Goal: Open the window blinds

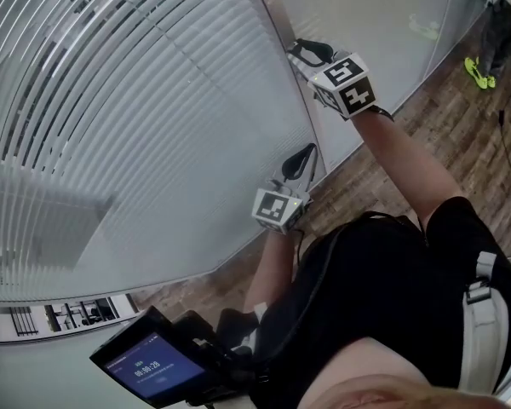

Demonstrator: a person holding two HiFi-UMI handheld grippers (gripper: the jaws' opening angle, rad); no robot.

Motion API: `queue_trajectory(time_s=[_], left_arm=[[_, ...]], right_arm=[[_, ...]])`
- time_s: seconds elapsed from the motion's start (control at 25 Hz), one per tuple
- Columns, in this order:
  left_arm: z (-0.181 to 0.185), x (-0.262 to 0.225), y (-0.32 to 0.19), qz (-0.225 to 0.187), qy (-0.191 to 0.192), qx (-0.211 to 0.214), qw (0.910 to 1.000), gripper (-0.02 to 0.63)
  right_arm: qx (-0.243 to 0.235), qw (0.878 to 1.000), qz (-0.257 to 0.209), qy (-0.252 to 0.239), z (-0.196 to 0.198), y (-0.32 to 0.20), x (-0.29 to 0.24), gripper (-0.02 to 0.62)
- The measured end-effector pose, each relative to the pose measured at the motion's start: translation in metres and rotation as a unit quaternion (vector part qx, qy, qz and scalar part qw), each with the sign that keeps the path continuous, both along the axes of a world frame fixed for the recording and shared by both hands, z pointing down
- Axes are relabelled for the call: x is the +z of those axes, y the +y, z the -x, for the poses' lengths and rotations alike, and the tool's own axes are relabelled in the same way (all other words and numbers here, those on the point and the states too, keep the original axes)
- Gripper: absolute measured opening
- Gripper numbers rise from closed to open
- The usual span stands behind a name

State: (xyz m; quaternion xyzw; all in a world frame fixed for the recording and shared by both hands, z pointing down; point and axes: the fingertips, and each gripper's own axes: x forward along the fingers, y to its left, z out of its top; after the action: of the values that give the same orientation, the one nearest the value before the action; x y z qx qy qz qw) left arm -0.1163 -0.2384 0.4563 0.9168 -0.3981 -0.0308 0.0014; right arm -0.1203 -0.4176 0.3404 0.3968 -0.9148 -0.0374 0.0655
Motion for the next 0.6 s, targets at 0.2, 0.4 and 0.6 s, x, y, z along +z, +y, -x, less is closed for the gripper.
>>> queue_trajectory(time_s=[0.2,0.4,0.6], left_arm=[[-0.002,-0.006,0.002,0.007,0.007,0.002,0.9999,0.003],[0.002,-0.013,0.003,0.022,-0.001,-0.011,0.9997,0.003],[0.002,-0.017,-0.003,0.018,-0.006,-0.025,0.9995,0.003]], right_arm=[[-0.026,1.000,0.001,0.000,0.005,0.004,0.003,0.189],[-0.042,0.999,0.001,-0.028,0.000,0.015,-0.001,0.206],[-0.075,0.995,0.005,-0.067,-0.018,0.034,0.006,0.196]])
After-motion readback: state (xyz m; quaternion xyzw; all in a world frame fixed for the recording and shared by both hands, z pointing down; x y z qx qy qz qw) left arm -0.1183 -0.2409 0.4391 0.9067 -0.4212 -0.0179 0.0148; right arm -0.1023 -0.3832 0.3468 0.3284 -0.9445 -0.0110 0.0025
